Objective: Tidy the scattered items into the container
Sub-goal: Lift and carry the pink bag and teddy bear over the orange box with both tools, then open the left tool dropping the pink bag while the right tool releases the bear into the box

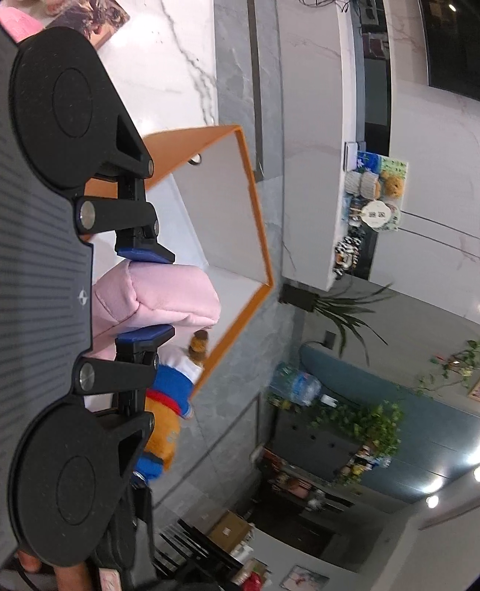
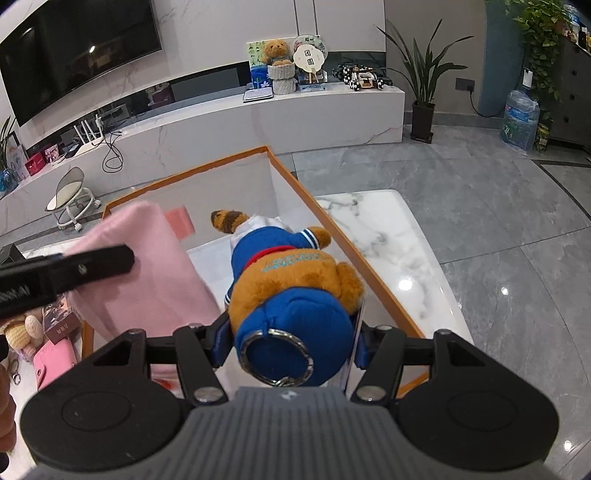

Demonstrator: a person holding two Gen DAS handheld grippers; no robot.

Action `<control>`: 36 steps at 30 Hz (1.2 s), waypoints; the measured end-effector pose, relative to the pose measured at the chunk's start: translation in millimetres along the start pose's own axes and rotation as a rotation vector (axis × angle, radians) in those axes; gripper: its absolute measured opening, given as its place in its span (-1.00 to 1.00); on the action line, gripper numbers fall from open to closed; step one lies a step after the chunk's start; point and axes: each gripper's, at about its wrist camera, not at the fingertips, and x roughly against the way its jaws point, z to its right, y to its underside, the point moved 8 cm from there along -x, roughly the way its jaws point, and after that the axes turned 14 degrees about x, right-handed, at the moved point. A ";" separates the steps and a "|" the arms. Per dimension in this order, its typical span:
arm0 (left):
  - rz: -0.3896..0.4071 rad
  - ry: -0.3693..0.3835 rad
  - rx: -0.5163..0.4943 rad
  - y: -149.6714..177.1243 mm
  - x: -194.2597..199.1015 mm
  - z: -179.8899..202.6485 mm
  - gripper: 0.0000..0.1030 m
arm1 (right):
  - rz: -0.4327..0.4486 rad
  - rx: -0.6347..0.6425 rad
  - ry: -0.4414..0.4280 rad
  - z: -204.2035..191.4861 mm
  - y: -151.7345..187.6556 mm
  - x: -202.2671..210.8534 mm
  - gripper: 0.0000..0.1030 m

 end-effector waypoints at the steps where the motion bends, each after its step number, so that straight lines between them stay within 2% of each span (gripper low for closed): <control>1: -0.004 -0.002 0.000 0.7 -1.1 -0.1 -0.12 | -0.003 0.000 0.003 0.3 0.5 -0.3 0.26; 2: -0.007 -0.005 0.001 1.3 -2.1 -0.3 0.17 | -0.008 0.000 0.010 1.1 1.4 -1.0 0.31; 3: -0.006 -0.004 0.004 1.2 -2.6 -0.3 0.58 | -0.015 0.001 0.017 2.6 1.5 -2.8 0.32; 4: -0.002 -0.001 0.008 0.6 -2.6 -0.2 0.70 | -0.021 0.001 0.026 4.7 1.1 -5.0 0.32; 8: -0.005 0.022 0.021 1.4 -3.1 1.5 0.72 | -0.015 -0.014 0.031 7.2 2.0 -2.9 0.34; 24: -0.023 0.031 -0.008 8.1 -7.6 8.0 0.72 | 0.052 -0.031 0.028 5.2 -7.4 10.6 0.34; 36: 0.007 0.030 -0.015 5.1 16.0 8.5 0.72 | 0.081 -0.008 0.024 -9.3 -17.2 28.6 0.34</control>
